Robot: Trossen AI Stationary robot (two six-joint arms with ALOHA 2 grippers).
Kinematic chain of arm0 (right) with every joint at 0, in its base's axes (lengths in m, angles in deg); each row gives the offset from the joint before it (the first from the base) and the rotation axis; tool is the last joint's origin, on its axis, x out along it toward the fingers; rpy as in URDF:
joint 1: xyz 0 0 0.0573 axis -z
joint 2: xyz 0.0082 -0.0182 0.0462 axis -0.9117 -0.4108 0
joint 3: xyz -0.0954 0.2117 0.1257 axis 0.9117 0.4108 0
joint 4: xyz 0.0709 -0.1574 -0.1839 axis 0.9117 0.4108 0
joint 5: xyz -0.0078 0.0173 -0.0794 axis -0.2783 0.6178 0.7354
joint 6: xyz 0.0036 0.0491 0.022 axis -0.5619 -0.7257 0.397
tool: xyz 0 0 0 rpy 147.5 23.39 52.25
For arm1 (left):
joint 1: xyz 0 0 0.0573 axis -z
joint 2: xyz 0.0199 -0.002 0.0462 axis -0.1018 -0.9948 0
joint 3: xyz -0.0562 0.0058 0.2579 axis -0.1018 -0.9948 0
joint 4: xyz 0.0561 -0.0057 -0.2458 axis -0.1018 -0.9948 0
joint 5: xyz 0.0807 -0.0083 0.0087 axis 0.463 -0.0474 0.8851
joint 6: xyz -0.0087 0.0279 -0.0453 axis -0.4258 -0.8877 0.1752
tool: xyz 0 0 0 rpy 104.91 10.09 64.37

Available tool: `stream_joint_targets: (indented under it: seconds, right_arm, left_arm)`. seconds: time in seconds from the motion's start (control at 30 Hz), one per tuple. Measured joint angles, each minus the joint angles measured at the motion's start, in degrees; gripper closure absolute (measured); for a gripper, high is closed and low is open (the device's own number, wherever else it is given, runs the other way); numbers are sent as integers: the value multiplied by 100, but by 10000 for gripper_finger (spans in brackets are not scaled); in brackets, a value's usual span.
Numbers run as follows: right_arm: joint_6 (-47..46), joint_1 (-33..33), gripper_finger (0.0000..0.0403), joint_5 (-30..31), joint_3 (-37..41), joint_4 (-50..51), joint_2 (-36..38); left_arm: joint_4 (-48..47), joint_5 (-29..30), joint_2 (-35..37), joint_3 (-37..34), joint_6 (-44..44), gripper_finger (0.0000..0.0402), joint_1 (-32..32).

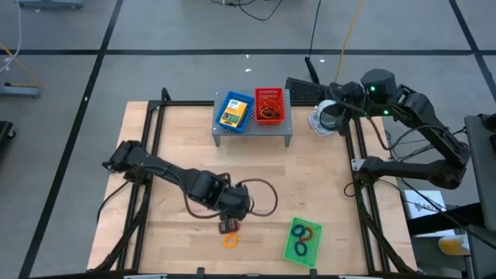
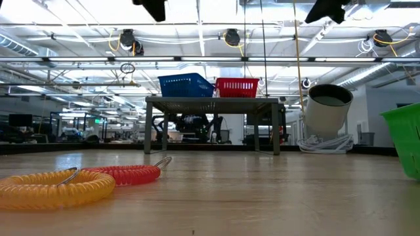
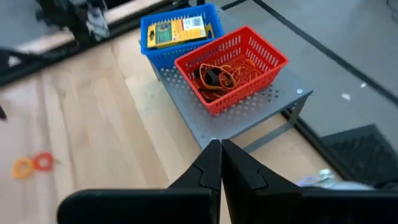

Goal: Pick & Place Office Desk Supplies
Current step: Put the orange spring rubberband into the green bin

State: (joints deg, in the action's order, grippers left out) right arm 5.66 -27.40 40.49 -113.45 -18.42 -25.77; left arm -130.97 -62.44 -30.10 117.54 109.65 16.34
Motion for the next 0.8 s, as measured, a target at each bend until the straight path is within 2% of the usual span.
stream_joint_targets:
  seconds: [0.13, 0.27, 0.47, 0.57, 0.67, 0.8]
  right_arm:
    - [-629, -120, 403, 2, 0, 9, 130]
    - [-1115, -216, 403, 15, 0, 24, 207]
    - [-1276, -347, 403, 19, 0, 24, 294]
    - [-1219, -403, 403, 13, 0, 28, 321]
    - [-1115, -491, 403, 1, 0, 47, 360]
    - [-1022, -624, 403, -9, 0, 69, 401]
  left_arm:
    - [149, 48, -1, -25, -643, 235, 191]
    - [500, 183, -69, -227, -672, 203, 371]
    - [1463, -460, -140, -845, 103, 167, 517]
    - [1615, -230, -142, -1007, 869, 167, 579]
    - [1732, -40, -195, -1202, 1277, 176, 636]
    - [2499, 88, -201, -1613, 1640, 195, 694]
